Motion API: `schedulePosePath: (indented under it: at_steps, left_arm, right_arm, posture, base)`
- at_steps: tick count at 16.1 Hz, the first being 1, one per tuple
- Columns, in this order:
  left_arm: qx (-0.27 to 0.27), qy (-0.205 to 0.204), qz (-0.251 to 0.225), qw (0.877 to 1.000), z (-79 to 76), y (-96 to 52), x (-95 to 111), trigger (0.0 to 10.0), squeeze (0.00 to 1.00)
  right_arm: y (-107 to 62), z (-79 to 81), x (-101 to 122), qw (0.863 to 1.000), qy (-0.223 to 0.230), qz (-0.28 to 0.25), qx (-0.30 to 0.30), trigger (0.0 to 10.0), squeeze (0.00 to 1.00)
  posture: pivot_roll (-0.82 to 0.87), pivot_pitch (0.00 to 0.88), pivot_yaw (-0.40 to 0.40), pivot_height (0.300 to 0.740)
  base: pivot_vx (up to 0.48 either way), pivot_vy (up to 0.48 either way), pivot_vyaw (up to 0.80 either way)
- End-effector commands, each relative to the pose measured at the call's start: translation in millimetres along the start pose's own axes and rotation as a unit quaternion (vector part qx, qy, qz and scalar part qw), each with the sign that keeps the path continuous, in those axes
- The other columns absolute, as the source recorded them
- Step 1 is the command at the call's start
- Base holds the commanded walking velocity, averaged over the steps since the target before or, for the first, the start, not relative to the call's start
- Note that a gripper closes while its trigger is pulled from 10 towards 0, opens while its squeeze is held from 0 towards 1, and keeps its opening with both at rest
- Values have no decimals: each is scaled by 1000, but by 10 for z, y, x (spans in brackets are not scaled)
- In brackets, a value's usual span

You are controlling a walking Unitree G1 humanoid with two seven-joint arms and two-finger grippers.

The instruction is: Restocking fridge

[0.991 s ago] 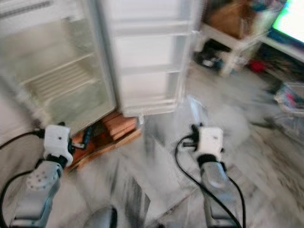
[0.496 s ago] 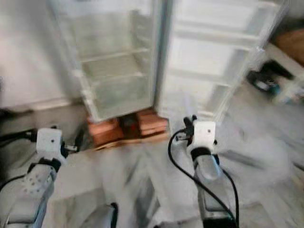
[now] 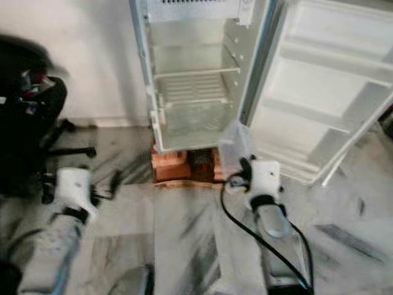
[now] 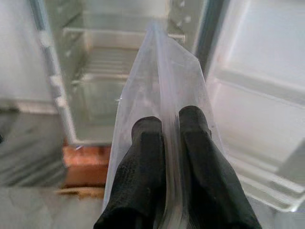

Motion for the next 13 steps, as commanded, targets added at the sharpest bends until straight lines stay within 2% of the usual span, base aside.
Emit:
schedulePosePath:
  at_steps: [1, 2, 6, 11, 13]
  left_arm:
    - [7, 8, -8, 1000, 93, -11, 51, 10000, 0]
    - [7, 9, -8, 1000, 92, -13, 51, 10000, 0]
    - [8, 11, -10, 1000, 75, 6, 62, 10000, 0]
    - [12, 13, -8, 1000, 81, 30, 64, 10000, 0]
    - [13, 13, -8, 1000, 73, 27, 62, 10000, 0]
  right_arm:
    - [46, 73, 79, 1000, -3, -12, 17, 10000, 0]
    - [54, 79, 86, 1000, -11, -13, 18, 10000, 0]
    - [101, 156, 137, 999, -13, -22, 31, 10000, 0]
    - [133, 204, 155, 998, -32, -25, 45, 10000, 0]
    - [144, 170, 149, 999, -22, -22, 37, 10000, 0]
  posture:
    - [107, 116, -70, 740]
    - [110, 117, -74, 740]
    - [114, 113, -78, 740]
    - [108, 135, -79, 740]
    - [105, 135, -77, 740]
  base:
    - [401, 0, 0]
    - [412, 0, 0]
    - [411, 0, 708]
    - [396, 0, 0]
    - [386, 0, 0]
Point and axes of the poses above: a point about 5 cm out from each wrist's last joint towards the gripper, its own y axis pointing out of the wrist towards the gripper, its own x axis along the axis of the wrist's last joint, z = x × y, the point moved 6 cm from there along y, pointing out of the wrist towards the gripper, and after that the axes turned 6 degrees about y, right-handed, at the moved point
